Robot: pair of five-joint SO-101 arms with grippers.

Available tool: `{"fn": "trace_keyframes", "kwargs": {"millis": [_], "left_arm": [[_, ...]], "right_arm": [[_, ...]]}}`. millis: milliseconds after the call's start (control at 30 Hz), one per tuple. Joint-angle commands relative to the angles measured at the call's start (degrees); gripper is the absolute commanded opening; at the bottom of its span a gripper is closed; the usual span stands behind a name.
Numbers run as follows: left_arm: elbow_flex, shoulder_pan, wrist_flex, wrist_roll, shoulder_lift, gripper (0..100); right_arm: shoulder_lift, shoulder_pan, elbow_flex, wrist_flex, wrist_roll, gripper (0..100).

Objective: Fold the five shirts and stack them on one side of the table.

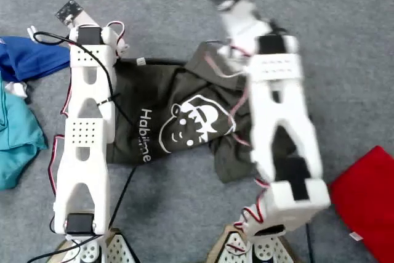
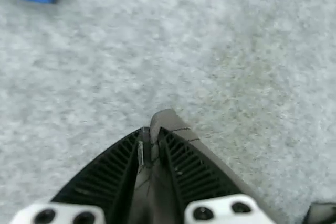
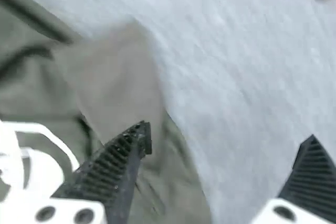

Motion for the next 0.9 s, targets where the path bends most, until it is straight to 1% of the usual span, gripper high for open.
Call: {"fn": "trace_keyframes", "kwargs": {"millis": [0,67,167,233,367,400,467,633,667,733,867], "left_arm": [[-2.6,-2.1,1.6,0.4,-3.7,2],[-2.6,-3.3,1.8,0.4,-3.6,2],[-2.5,-4.1,1.6,0.1,-3.6,2],[-2.5,-4.5,1.5,0.1,-3.3,2],[-2.7,-4.3,0.0,-0.1,-0.7,2],[-2.7,-4.3,-0.4,-0.1,-0.5,2],[-2.7,-4.5,-1.1,-0.1,0.1,2],[-2.7,-4.5,-1.3,-1.2,0.5,2],[-2.7,-4.5,-1.3,-1.2,0.6,2],[-2.7,-4.5,-1.3,-1.2,0.6,2],[-2.5,-4.4,-1.3,-1.2,0.7,2]], "right_arm": [[8.0,-6.2,-5.2,-4.7,0.9,41.5],[15.2,-7.9,-7.8,-7.5,0.9,41.5],[25.5,-8.0,-13.8,-9.2,0.9,41.5],[31.1,-8.0,-19.3,-7.3,0.9,41.5],[38.9,-7.9,-31.9,0.5,0.9,41.2],[40.6,-7.9,-34.8,2.3,0.9,39.8],[43.6,-7.8,-40.4,5.5,0.9,33.0],[51.4,-6.3,-55.3,11.6,0.5,4.2],[53.0,-5.5,-58.5,12.6,0.5,0.2],[55.9,-3.7,-64.4,14.7,0.5,2.3],[61.3,0.1,-76.0,18.7,0.4,0.6]]}}
